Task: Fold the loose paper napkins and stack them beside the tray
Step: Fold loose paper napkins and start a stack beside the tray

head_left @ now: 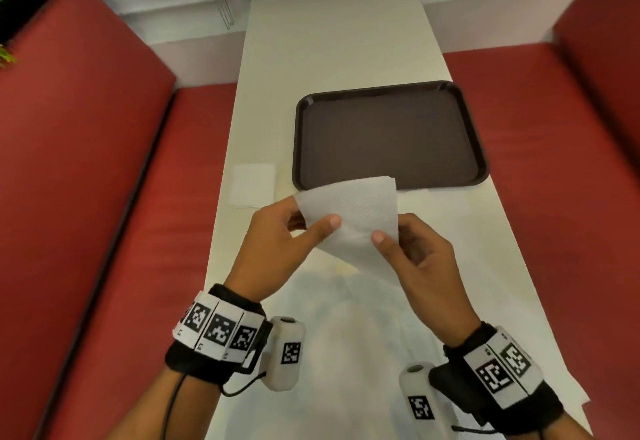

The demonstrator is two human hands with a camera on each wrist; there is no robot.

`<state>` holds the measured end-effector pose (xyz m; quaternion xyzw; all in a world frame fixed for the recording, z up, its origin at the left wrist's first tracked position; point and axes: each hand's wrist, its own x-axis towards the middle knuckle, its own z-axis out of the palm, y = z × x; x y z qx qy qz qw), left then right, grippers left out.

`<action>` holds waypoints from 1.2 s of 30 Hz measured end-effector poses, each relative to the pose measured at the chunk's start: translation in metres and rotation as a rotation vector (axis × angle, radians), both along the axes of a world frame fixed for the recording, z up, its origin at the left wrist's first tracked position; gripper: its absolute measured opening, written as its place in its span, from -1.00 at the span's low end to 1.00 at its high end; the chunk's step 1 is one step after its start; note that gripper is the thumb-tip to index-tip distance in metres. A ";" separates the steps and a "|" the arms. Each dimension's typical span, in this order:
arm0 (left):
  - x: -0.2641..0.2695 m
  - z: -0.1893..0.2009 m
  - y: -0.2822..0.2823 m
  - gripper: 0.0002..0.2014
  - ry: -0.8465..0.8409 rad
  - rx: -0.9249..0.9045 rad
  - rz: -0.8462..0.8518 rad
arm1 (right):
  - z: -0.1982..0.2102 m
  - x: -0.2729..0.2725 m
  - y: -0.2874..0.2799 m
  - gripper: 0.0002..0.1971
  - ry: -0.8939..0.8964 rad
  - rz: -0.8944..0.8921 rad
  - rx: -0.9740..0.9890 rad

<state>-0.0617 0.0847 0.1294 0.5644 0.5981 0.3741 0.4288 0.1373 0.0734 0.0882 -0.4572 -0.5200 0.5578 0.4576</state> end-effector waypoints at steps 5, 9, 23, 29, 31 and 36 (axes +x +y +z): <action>0.009 -0.003 0.003 -0.71 -0.235 0.020 0.119 | -0.016 0.013 -0.001 -0.65 -0.150 0.155 -0.089; 0.010 0.002 0.006 -0.73 -0.276 0.057 0.196 | -0.020 0.016 -0.004 -0.67 -0.175 0.172 -0.134; 0.017 0.003 0.002 -0.53 -0.331 -0.093 0.150 | 0.011 0.013 0.003 -0.82 0.097 -0.002 -0.073; 0.016 -0.005 -0.009 -0.55 -0.193 -0.019 0.007 | 0.006 0.008 0.002 -0.78 0.134 -0.072 -0.101; 0.012 -0.006 -0.011 -0.72 -0.207 0.052 -0.101 | 0.005 0.008 0.003 -0.82 0.149 -0.092 -0.102; -0.002 -0.009 -0.014 -0.83 -0.137 0.096 -0.301 | 0.001 0.006 0.006 -0.75 0.228 -0.033 -0.159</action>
